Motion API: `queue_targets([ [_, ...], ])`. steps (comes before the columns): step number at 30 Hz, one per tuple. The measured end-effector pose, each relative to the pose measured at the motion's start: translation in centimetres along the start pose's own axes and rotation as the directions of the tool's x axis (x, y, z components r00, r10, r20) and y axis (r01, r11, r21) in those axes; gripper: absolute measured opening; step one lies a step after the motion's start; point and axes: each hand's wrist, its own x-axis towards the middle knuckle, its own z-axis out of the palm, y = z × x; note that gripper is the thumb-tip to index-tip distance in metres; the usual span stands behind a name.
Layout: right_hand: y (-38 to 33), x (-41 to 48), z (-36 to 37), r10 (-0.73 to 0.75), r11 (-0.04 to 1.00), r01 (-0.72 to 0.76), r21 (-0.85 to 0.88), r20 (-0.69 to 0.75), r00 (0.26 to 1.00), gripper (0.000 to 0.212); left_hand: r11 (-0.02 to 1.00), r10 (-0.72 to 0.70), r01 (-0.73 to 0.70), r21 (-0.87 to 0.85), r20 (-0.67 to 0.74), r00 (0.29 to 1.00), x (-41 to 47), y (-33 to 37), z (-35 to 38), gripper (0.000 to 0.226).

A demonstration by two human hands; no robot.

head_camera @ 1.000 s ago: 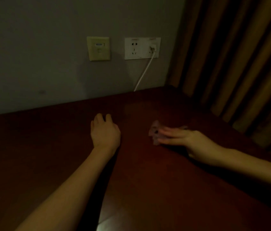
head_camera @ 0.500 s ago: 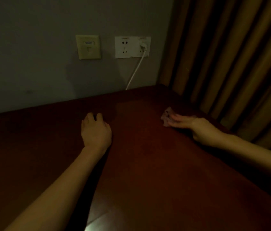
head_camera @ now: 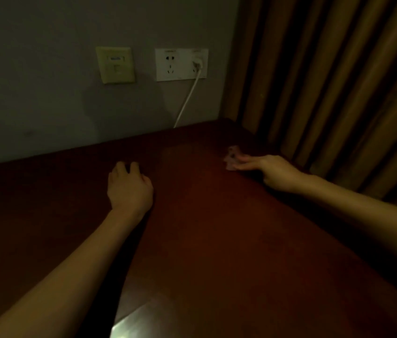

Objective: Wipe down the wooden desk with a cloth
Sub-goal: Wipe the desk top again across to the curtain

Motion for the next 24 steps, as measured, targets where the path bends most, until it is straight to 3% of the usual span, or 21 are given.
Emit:
queue_targets([
  [3,0.3,-6.3,0.5,0.056,0.998,-0.056,-0.016,0.008,0.998,0.095,1.0,-0.007,0.007,0.022,0.015,1.0,0.0,0.0,0.2,0.041],
  [5,-2.3,-9.1,1.7,-0.063,0.998,0.063,0.002,-0.014,0.998,0.098,1.0,-0.007,0.007,0.027,0.011,1.0,-0.1,0.1,0.2,0.04],
  [8,-7.4,-8.6,3.2,-0.317,0.949,0.316,-0.01,-0.032,0.948,0.081,1.0,-0.009,0.009,0.009,0.009,1.0,-0.3,0.3,0.1,0.039],
  [10,-10.1,-5.5,3.1,-0.374,0.927,0.373,-0.043,-0.004,0.928,0.076,1.0,-0.007,0.007,0.002,0.012,1.0,-0.2,0.1,0.0,0.039],
  [12,-11.2,-2.3,2.6,-0.318,0.947,0.318,-0.043,0.001,0.948,0.078,1.0,0.0,0.0,0.001,0.012,1.0,-0.2,-0.1,-0.1,0.04],
  [15,-8.5,-0.2,1.7,-0.12,0.992,0.118,-0.042,-0.035,0.992,0.073,1.0,0.002,-0.002,-0.002,0.019,1.0,-0.3,-0.1,-0.2,0.04],
  [19,-2.5,-5.2,1.3,0.146,0.978,-0.168,-0.125,-0.171,0.975,0.041,1.0,0.008,-0.008,0.0,0.017,1.0,-0.2,0.0,-0.3,0.039],
  [21,-1.9,-9.3,1.2,0.128,0.974,-0.166,-0.154,-0.232,0.964,0.03,1.0,0.016,-0.016,0.001,0.011,1.0,-0.4,0.2,-0.5,0.038],
  [24,-5.0,-13.7,1.5,-0.021,0.993,-0.009,-0.119,-0.252,0.967,0.022,0.999,0.036,-0.036,0.013,0.009,0.999,-1.3,0.7,-1.2,0.036],
])
